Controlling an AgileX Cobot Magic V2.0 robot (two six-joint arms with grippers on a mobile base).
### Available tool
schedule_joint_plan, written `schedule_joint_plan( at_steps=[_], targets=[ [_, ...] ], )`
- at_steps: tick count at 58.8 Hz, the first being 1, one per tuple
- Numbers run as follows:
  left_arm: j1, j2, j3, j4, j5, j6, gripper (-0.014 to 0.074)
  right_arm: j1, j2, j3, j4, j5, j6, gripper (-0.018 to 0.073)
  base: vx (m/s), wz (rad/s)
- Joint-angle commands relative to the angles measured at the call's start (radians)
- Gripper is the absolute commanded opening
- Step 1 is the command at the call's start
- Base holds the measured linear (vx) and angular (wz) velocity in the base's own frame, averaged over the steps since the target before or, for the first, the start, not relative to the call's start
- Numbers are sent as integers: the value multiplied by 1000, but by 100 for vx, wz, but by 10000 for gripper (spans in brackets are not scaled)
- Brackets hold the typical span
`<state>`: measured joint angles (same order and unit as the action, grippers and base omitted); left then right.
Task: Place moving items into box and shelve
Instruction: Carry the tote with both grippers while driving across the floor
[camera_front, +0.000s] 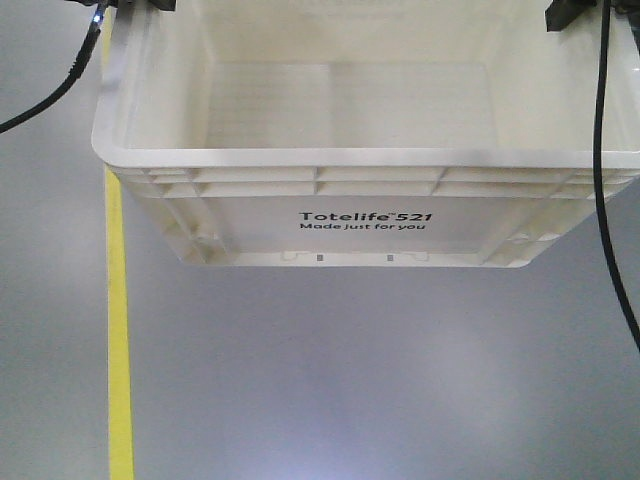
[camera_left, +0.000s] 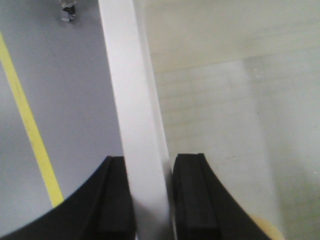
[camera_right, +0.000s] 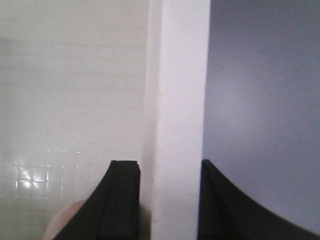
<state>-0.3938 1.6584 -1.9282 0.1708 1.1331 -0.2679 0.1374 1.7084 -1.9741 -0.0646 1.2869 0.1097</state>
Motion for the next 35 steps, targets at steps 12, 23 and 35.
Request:
schedule_joint_plan(
  at_steps=[12, 23, 35],
  targets=[
    [13, -70, -38, 131, -78, 4, 2, -19, -64, -39, -130, 2, -14, -5, 21, 60],
    [13, -70, -38, 131, -78, 4, 2, -19, -64, -39, -130, 2, -14, -5, 24, 59],
    [13, -70, -38, 131, -78, 4, 2, -19, -64, -39, -130, 2, -14, -5, 27, 54]
  ],
)
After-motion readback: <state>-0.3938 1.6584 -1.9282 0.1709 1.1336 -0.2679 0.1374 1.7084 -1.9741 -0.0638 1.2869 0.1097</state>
